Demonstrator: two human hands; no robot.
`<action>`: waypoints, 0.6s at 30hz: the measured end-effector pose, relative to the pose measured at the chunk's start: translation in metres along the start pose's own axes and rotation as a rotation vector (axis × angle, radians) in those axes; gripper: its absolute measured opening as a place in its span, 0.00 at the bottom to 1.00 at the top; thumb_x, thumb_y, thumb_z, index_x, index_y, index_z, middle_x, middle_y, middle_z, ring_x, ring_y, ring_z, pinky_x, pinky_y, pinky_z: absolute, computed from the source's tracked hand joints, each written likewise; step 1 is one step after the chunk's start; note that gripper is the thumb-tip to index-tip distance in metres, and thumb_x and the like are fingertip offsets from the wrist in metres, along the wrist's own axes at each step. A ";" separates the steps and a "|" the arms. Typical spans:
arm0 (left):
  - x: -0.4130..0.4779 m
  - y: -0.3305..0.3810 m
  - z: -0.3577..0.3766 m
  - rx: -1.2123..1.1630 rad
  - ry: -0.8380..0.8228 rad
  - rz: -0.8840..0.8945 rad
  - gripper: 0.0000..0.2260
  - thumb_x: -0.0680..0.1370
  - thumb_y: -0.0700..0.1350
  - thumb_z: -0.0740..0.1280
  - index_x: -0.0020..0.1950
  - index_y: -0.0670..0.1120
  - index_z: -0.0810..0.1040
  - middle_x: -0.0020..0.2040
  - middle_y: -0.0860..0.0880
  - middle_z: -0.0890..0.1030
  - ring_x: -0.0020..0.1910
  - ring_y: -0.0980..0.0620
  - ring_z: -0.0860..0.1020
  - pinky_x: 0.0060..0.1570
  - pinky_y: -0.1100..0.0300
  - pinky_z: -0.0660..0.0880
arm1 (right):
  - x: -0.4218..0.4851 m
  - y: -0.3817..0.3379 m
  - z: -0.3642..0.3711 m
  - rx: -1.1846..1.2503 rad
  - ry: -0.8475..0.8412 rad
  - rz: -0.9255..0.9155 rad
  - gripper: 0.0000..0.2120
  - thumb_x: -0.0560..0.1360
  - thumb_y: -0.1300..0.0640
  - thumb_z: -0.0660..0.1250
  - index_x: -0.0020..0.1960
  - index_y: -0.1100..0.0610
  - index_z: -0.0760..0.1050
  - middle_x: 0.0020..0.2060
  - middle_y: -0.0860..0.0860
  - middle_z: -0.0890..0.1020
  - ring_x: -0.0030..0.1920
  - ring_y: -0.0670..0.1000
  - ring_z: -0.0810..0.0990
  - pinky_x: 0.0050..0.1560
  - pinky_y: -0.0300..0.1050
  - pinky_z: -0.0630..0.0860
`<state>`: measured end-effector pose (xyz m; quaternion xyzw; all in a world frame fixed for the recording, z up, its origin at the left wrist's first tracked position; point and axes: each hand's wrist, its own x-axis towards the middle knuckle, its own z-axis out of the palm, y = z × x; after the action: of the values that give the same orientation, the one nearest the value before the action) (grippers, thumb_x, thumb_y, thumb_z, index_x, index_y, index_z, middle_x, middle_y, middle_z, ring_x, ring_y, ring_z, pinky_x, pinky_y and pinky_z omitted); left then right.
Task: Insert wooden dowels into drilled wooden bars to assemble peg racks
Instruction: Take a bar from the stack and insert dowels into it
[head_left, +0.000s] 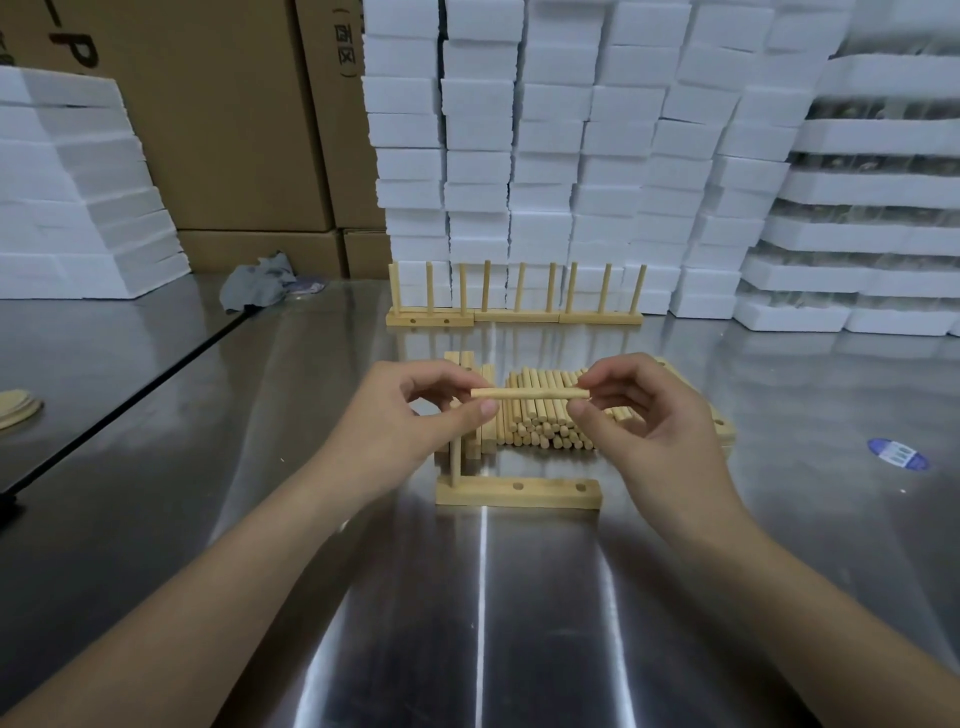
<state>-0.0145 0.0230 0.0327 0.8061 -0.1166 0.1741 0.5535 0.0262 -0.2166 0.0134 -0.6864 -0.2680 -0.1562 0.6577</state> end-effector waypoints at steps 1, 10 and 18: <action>0.000 0.000 0.000 -0.012 0.004 -0.001 0.04 0.76 0.49 0.78 0.50 0.55 0.90 0.46 0.48 0.88 0.47 0.48 0.83 0.44 0.64 0.79 | 0.000 0.000 -0.001 -0.001 0.001 0.000 0.13 0.76 0.65 0.77 0.49 0.47 0.81 0.47 0.46 0.84 0.49 0.48 0.84 0.44 0.38 0.81; -0.001 0.003 -0.001 -0.078 0.060 0.016 0.05 0.76 0.45 0.78 0.51 0.52 0.89 0.45 0.48 0.87 0.46 0.51 0.83 0.47 0.58 0.81 | 0.000 -0.003 0.000 -0.016 0.007 -0.014 0.13 0.75 0.65 0.77 0.47 0.48 0.81 0.45 0.47 0.84 0.46 0.49 0.83 0.40 0.37 0.79; -0.001 0.006 -0.003 -0.118 0.073 0.031 0.07 0.76 0.41 0.78 0.52 0.49 0.89 0.46 0.45 0.86 0.46 0.51 0.82 0.51 0.60 0.81 | -0.001 -0.005 -0.001 -0.031 0.016 -0.002 0.11 0.75 0.64 0.79 0.48 0.49 0.82 0.44 0.48 0.85 0.45 0.51 0.84 0.39 0.40 0.80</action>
<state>-0.0184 0.0239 0.0383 0.7631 -0.1189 0.2050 0.6012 0.0229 -0.2175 0.0166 -0.6947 -0.2611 -0.1666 0.6491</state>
